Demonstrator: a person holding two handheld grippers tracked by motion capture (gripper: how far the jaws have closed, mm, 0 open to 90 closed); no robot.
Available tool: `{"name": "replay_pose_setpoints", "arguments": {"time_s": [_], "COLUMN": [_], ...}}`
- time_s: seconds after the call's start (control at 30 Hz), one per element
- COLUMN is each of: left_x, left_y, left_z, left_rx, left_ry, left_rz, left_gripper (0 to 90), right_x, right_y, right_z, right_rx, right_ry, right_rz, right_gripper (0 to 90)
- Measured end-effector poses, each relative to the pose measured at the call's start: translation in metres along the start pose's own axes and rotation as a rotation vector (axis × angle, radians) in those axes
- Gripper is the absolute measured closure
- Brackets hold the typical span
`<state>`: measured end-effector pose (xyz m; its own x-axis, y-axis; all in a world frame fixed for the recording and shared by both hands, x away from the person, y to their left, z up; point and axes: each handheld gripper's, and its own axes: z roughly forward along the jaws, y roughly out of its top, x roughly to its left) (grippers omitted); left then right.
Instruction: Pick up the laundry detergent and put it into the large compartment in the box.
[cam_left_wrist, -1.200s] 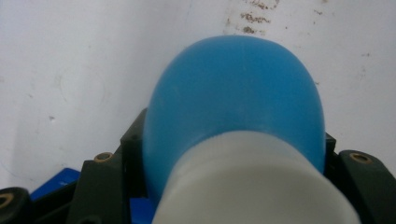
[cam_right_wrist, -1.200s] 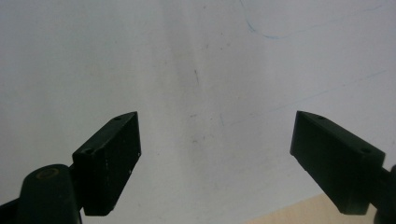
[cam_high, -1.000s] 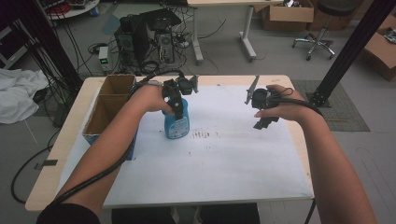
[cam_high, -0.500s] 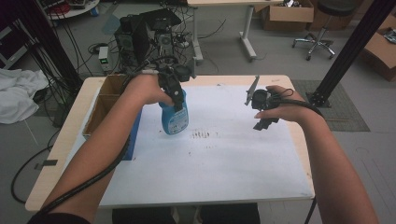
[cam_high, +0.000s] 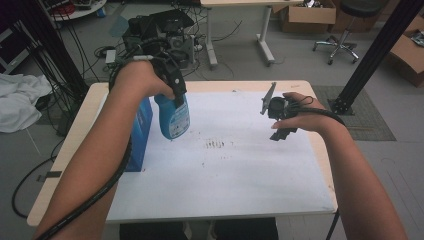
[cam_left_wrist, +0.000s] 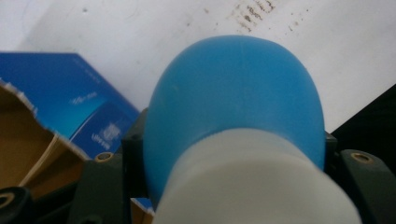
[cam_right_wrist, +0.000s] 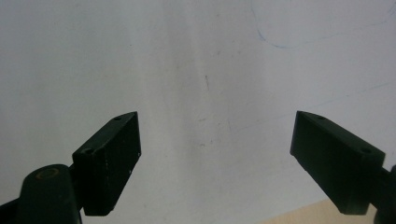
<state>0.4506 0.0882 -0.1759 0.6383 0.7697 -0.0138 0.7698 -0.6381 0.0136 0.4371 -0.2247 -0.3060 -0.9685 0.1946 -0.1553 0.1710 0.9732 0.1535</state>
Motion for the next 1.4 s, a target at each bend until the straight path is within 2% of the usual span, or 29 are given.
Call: {"name": "replay_pose_setpoints", "arguments": {"time_s": [0.13,0.3,0.43,0.5,0.63,0.97,1.17,1.4], "left_x": [0.006,0.020,0.032,0.040,0.052,0.071,0.079,0.088], "left_y": [-0.009,-0.022,-0.035,-0.043,-0.057,-0.086,-0.098,-0.112], "left_z": [-0.020,-0.040,-0.055,-0.061,-0.071,-0.094,-0.104,-0.115], "left_rx": [-0.017,-0.034,-0.024,-0.031,-0.049,-0.061,-0.059,-0.083], "left_ry": [-0.012,-0.024,-0.008,-0.005,0.016,0.051,0.072,0.076], "left_rz": [-0.061,-0.169,-0.242,-0.303,-0.383,-0.540,-0.605,-0.643], "left_gripper": [38.8,38.8,38.9,38.8,38.9,38.8,38.8,38.8], "right_x": [0.003,0.006,0.008,0.008,0.008,0.007,0.007,0.006], "right_y": [0.003,0.011,0.014,0.015,0.015,0.017,0.014,0.013], "right_z": [0.000,0.001,0.001,0.001,0.002,0.003,0.001,0.000], "right_rx": [-0.002,0.009,0.001,0.002,-0.002,-0.006,-0.019,-0.019], "right_ry": [0.000,0.004,0.005,0.005,0.008,0.009,0.004,0.001], "right_rz": [-0.008,-0.027,-0.036,-0.037,-0.038,-0.055,-0.053,-0.056], "right_gripper": [16.4,16.4,16.4,16.4,16.4,16.4,16.4,16.4]}}
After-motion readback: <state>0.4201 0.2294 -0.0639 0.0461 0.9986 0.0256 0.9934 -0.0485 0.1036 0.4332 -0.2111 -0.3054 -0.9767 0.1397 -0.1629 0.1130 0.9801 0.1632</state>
